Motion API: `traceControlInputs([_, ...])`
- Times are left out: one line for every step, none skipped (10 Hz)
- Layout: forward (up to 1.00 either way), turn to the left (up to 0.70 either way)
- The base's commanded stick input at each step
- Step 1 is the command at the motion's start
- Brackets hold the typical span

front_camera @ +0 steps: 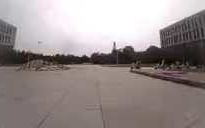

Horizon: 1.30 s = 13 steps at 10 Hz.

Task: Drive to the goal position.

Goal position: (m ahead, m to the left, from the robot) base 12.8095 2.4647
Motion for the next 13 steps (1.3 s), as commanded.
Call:
traceControlInputs([1.0,0.36])
traceControlInputs([1.0,0.15])
traceControlInputs([1.0,0.0])
traceControlInputs([1.0,0.0])
traceControlInputs([1.0,0.0])
traceControlInputs([1.0,0.0])
traceControlInputs([1.0,0.0])
traceControlInputs([1.0,0.0])
traceControlInputs([1.0,0.0])
traceControlInputs([1.0,0.0])
traceControlInputs([1.0,0.0])
traceControlInputs([1.0,0.0])
traceControlInputs([1.0,0.0])
